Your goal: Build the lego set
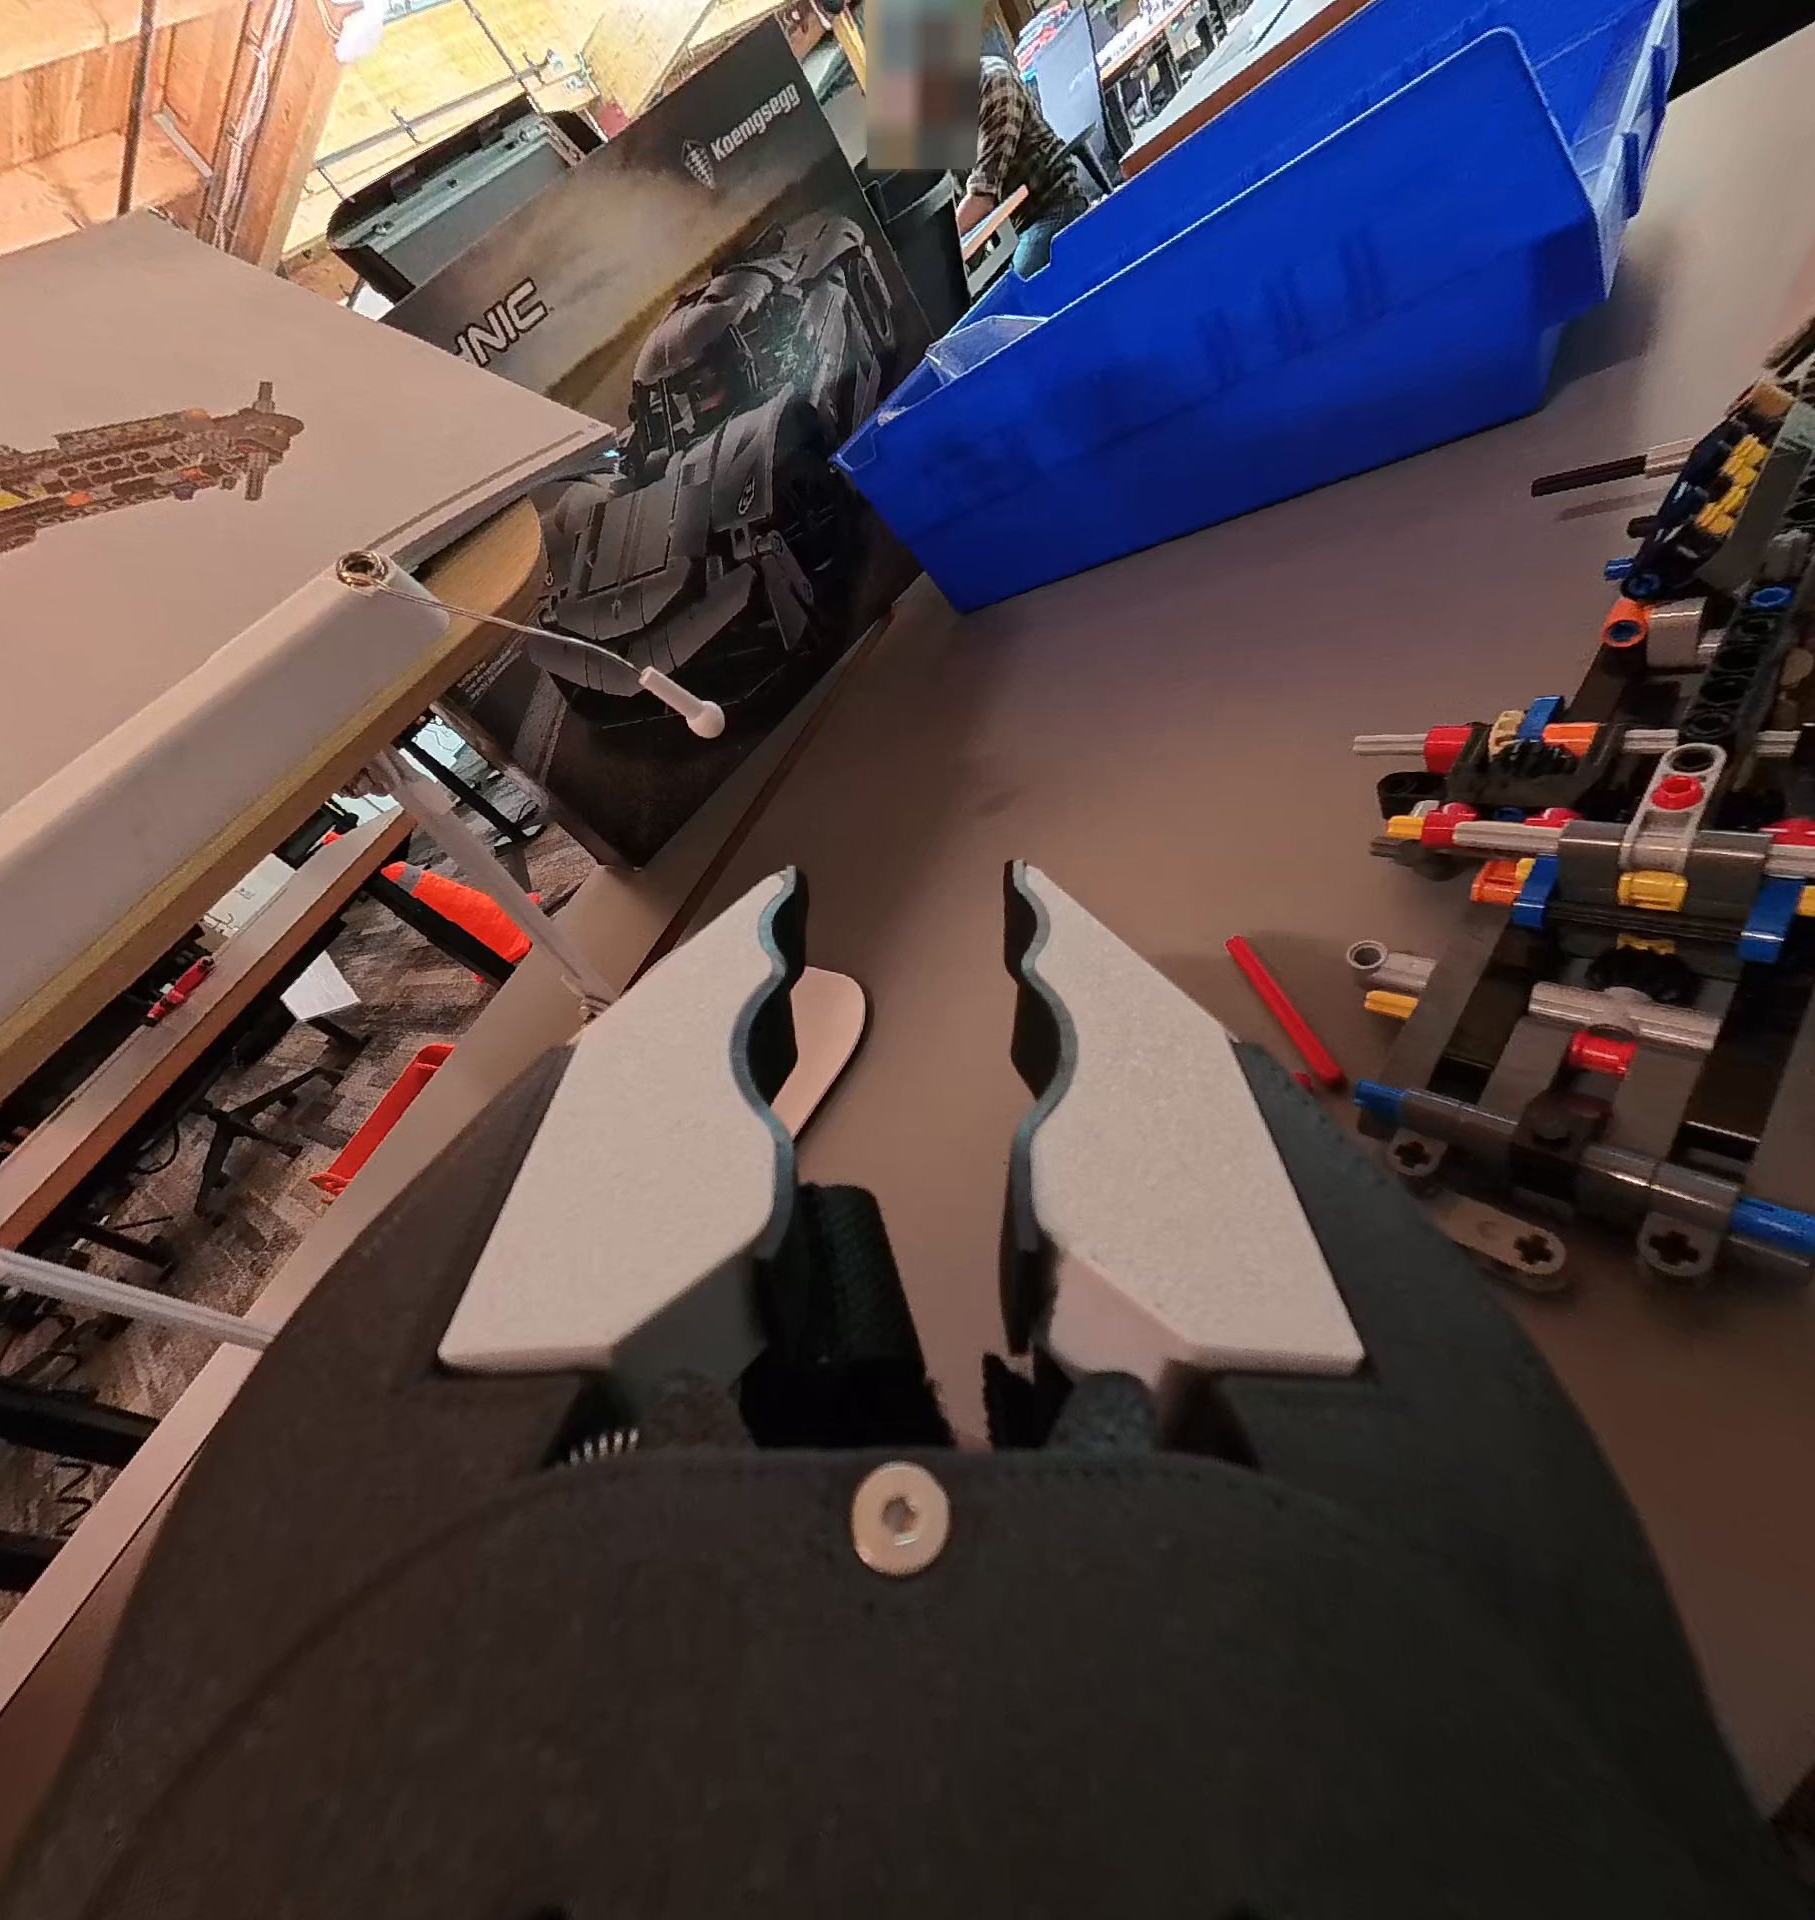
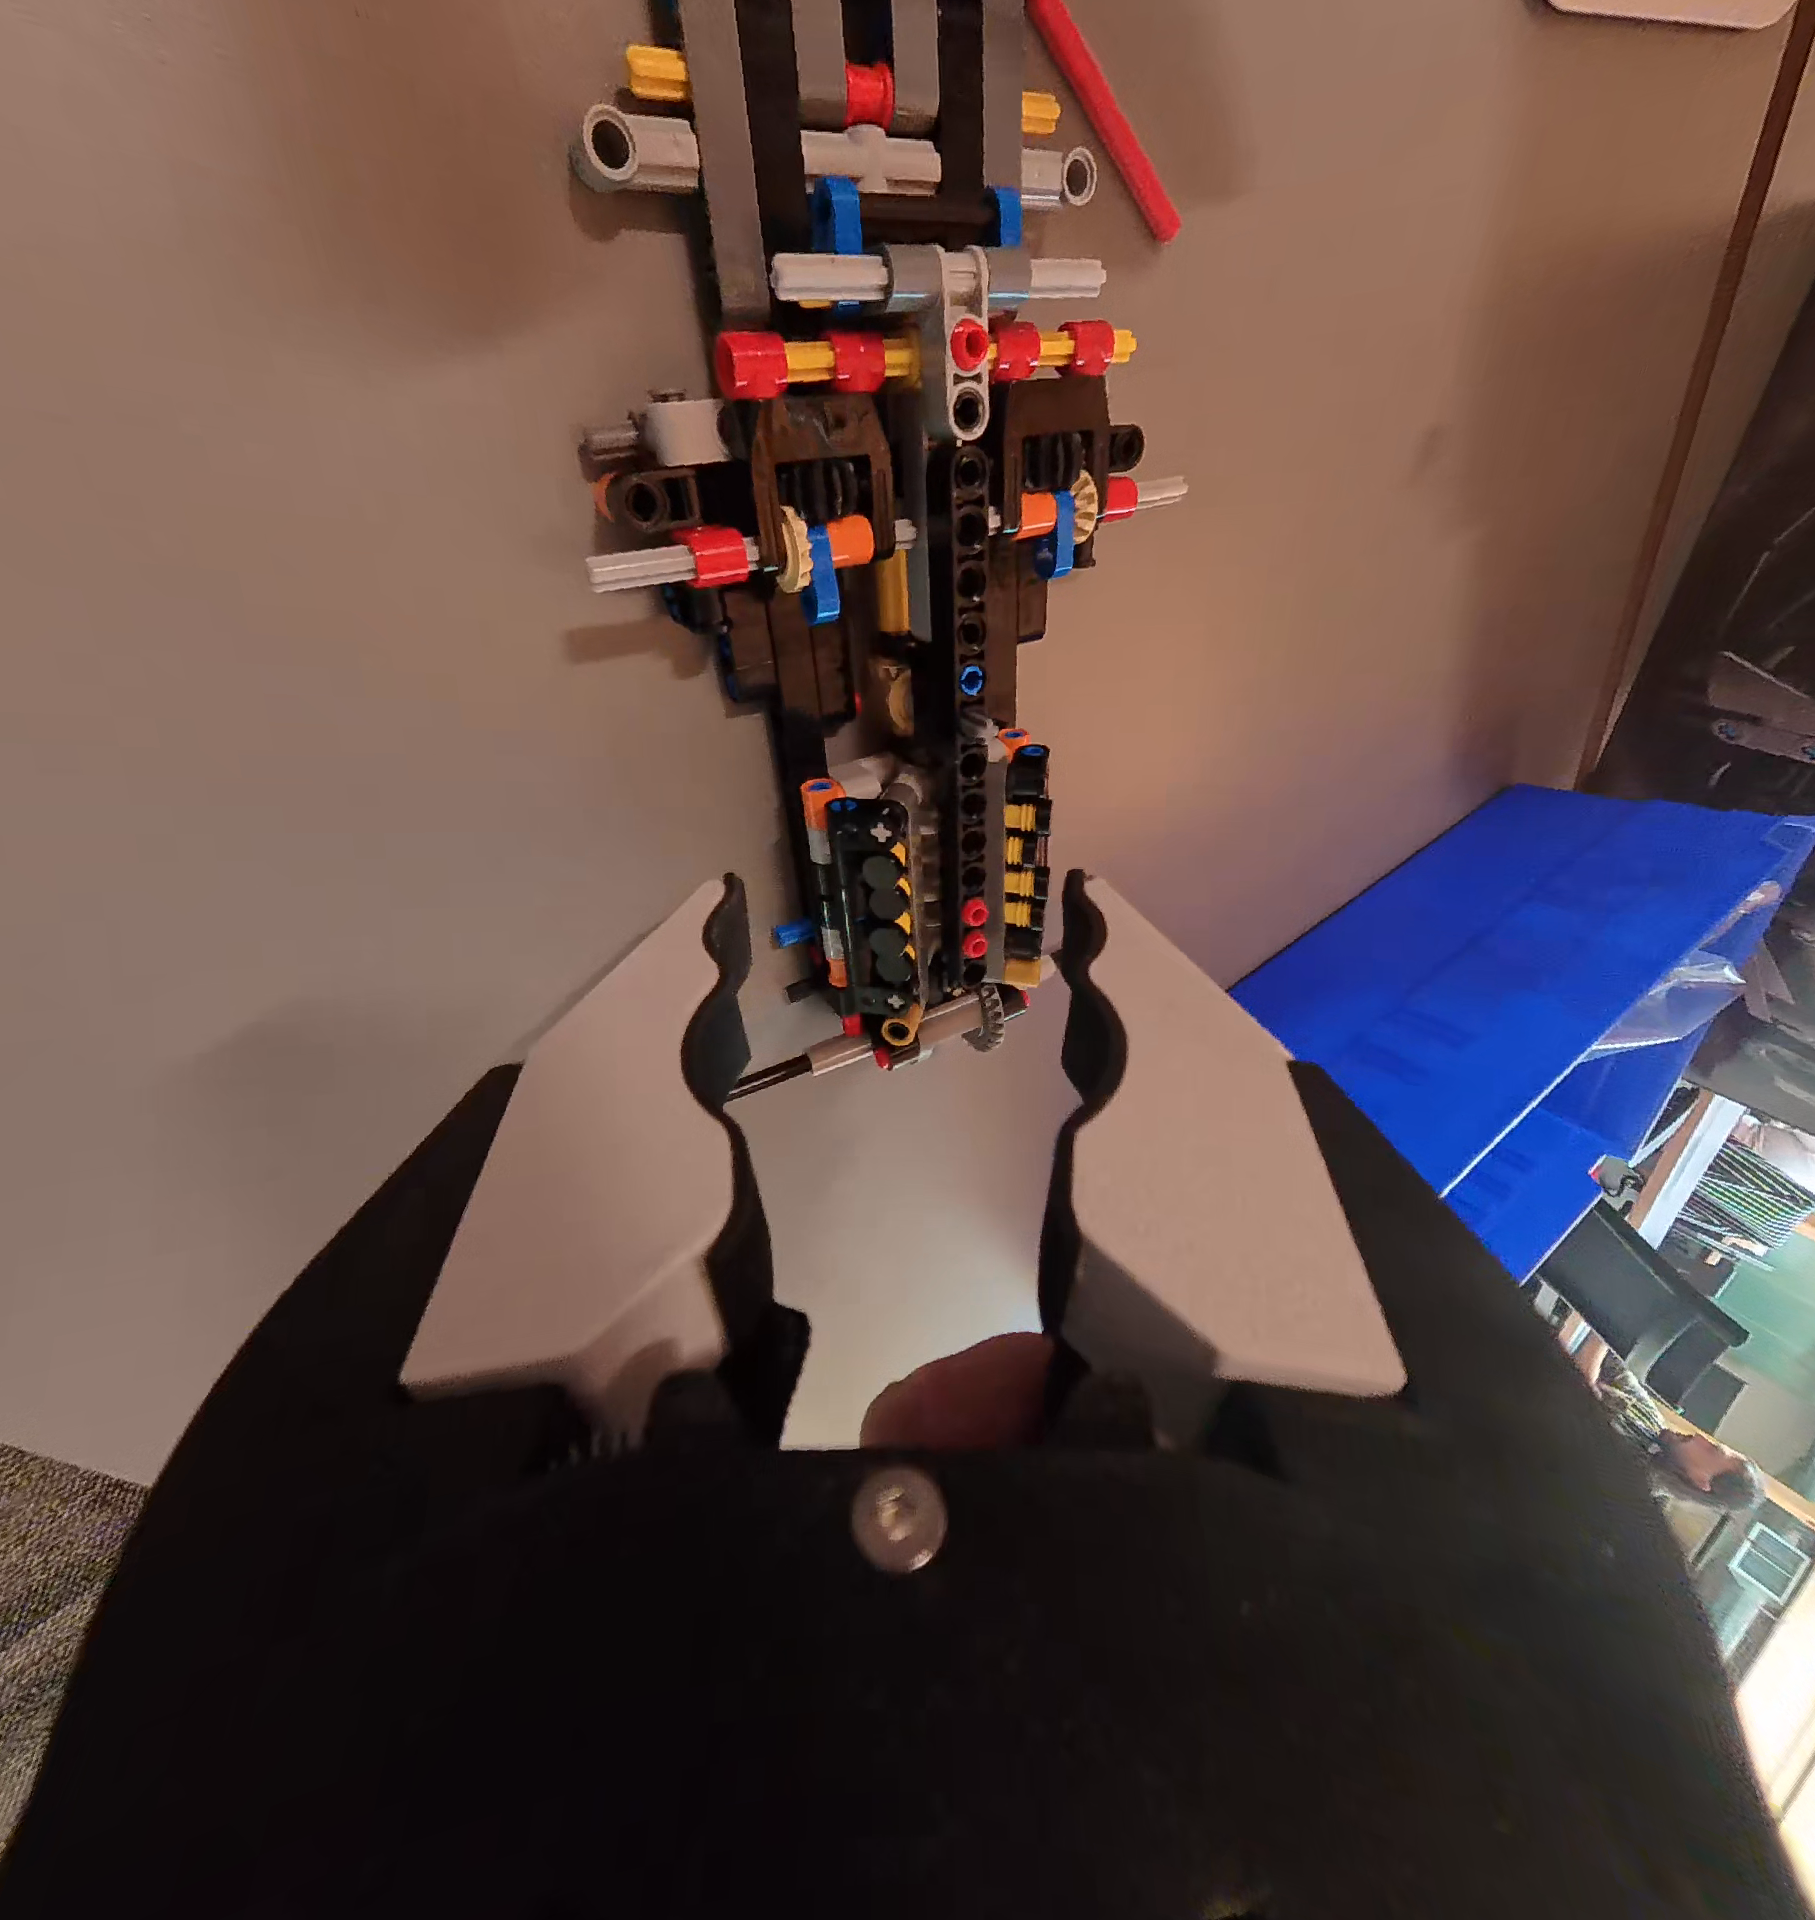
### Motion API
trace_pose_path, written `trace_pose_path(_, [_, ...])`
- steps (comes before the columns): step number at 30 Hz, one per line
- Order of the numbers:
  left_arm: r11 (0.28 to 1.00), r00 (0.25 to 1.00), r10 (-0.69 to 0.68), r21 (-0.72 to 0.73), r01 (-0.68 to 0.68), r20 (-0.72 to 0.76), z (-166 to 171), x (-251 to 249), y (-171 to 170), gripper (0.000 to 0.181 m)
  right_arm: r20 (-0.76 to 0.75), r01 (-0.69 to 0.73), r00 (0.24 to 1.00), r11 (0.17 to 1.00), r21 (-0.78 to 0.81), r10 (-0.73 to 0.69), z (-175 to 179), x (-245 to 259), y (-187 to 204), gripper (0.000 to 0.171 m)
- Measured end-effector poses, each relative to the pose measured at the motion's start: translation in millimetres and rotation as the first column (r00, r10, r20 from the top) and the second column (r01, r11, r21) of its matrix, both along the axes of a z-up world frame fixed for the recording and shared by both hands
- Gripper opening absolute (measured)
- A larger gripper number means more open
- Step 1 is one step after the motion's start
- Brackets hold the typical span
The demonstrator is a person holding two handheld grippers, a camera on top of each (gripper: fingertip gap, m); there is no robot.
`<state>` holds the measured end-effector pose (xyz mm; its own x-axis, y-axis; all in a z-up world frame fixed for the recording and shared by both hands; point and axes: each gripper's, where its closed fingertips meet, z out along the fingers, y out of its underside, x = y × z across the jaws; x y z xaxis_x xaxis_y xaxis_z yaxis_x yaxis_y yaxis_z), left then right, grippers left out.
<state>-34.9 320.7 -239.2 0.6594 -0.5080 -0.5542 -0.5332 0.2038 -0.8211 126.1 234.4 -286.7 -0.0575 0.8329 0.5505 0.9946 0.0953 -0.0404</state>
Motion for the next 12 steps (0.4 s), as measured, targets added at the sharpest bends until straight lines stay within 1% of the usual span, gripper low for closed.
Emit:
trace_pose_path(1, [1.000, 1.000, 0.000, 0.000, 0.000, 0.000, -0.1, 0.0, 0.0, 0.037, -0.001, 0.001, 1.000, 1.000, 0.002, -0.001, 0.3, 0.1, -0.2, 0.058])
trace_pose_path(12, [1.000, 1.000, 0.000, 0.000, 0.000, -0.001, 0.0, 0.0, 0.0, 0.037, -0.033, 0.020, 0.999, 1.000, 0.016, -0.020, 3.5, -1.2, -3.9, 0.058])
